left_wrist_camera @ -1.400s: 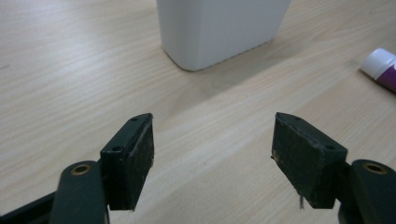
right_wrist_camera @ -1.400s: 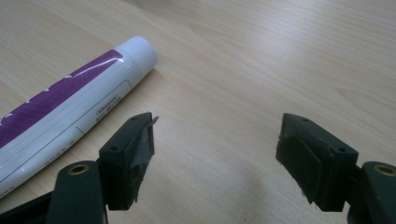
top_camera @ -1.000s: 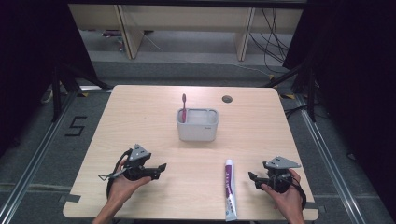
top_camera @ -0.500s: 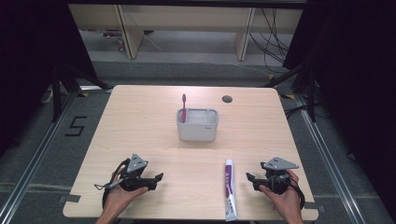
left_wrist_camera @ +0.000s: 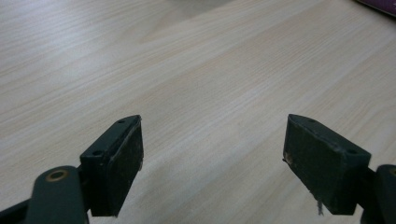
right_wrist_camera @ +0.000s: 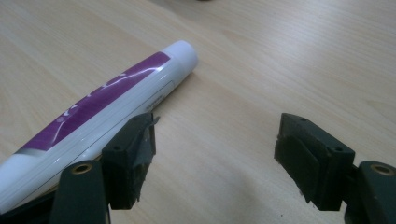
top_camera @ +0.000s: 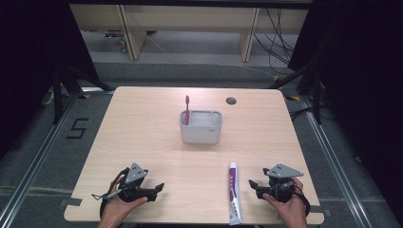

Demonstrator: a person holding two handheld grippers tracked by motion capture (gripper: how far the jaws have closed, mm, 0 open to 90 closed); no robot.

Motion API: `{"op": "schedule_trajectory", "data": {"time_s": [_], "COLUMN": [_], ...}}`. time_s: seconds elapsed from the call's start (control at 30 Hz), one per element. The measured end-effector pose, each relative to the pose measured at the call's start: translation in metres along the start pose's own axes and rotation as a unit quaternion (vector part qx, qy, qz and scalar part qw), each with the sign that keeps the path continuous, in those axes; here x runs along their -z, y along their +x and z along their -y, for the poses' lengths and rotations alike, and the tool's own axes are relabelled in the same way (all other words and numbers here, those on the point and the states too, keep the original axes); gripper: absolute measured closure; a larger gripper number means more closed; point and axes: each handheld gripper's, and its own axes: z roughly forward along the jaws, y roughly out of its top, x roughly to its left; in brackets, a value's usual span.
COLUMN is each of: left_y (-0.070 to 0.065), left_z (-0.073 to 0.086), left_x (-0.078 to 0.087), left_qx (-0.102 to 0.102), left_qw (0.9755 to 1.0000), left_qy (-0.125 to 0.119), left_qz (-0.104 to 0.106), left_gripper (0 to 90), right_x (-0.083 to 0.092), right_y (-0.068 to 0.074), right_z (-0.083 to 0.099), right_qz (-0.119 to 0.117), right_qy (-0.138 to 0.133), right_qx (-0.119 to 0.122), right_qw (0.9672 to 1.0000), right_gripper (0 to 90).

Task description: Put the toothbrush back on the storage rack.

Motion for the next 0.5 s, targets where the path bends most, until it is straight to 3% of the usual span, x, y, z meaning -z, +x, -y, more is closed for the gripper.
{"op": "schedule_trajectory", "data": {"time_s": [0.03, 0.1, 0.2, 0.23, 0.3, 0.37, 0.5], "left_y": [0.000, 0.001, 0.003, 0.004, 0.003, 0.004, 0.005], "left_z": [0.001, 0.003, 0.004, 0.005, 0.006, 0.006, 0.008], "left_x": [0.001, 0.002, 0.003, 0.004, 0.005, 0.006, 0.006], "left_qx": [-0.002, -0.002, -0.001, -0.004, 0.001, -0.004, -0.007], "left_qw": [1.0000, 1.0000, 1.0000, 1.0000, 1.0000, 0.9999, 0.9999], "left_qy": [0.004, 0.004, 0.006, 0.006, 0.004, 0.012, 0.010], "left_qz": [0.001, 0.000, -0.002, -0.001, -0.004, -0.002, -0.003], "left_gripper": [19.7, 19.6, 19.7, 19.7, 19.7, 19.8, 20.1], "right_x": [0.001, 0.003, 0.005, 0.006, 0.006, 0.007, 0.008], "right_y": [0.002, 0.005, 0.010, 0.013, 0.014, 0.017, 0.018], "right_z": [0.000, 0.001, 0.002, 0.003, 0.004, 0.006, 0.007], "right_qz": [0.005, 0.006, -0.005, -0.007, -0.011, -0.020, -0.034], "right_qy": [0.001, 0.001, 0.000, 0.004, 0.002, 0.013, 0.009], "right_qx": [-0.004, 0.013, 0.017, 0.008, 0.027, 0.019, 0.035], "right_qw": [1.0000, 0.9999, 0.9998, 0.9999, 0.9996, 0.9995, 0.9988], "right_gripper": [30.3, 30.7, 33.5, 33.9, 36.1, 40.0, 48.3]}}
